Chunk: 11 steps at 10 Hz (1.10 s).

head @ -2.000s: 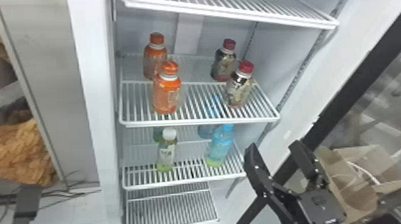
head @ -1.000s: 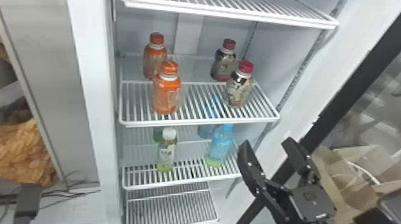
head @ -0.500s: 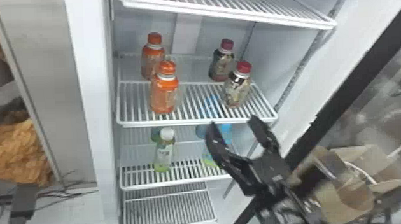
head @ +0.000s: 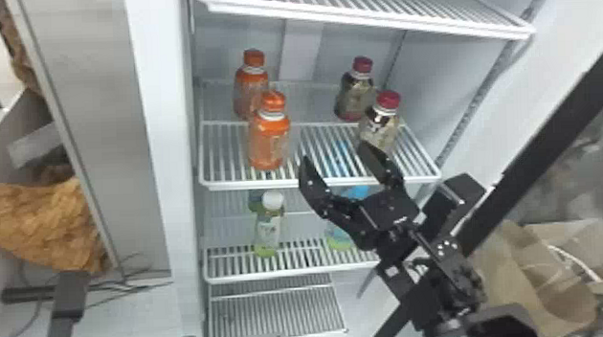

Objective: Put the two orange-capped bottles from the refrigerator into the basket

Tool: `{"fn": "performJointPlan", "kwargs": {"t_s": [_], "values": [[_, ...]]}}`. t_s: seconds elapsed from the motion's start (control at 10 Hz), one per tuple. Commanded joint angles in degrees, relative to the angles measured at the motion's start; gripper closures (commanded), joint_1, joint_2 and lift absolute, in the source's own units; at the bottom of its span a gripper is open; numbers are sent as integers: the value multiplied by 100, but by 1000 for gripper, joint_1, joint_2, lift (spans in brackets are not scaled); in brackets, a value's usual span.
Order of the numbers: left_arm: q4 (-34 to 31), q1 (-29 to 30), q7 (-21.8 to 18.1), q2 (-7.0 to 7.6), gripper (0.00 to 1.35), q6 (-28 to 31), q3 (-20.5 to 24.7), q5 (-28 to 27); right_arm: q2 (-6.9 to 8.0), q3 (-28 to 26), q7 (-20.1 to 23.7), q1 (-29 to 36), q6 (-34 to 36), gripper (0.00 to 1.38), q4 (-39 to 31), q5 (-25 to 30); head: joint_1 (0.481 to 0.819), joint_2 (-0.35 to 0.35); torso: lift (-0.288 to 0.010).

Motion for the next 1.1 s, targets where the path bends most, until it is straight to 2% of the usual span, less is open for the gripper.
{"fn": "performJointPlan", "kwargs": {"t_s": [0.0, 0.2, 0.4, 1.0], "values": [[0, 1, 0, 0, 1207, -3, -6, 0, -58, 271, 40, -277, 197, 75, 180, -75, 695, -242, -40], [0, 1, 0, 0, 1207, -3, -6, 11, -120, 568, 57, -671, 281, 75, 503, -109, 695, -202, -40], [0, 15, 0, 0, 1207, -3, -6, 46, -120, 659, 40, -1023, 197, 75, 785, -86, 695, -160, -40], [0, 57, -9, 9, 1207, -59, 17, 114, -146, 1071, -48, -1894, -56, 90, 1839, -41, 695, -120, -40]]}}
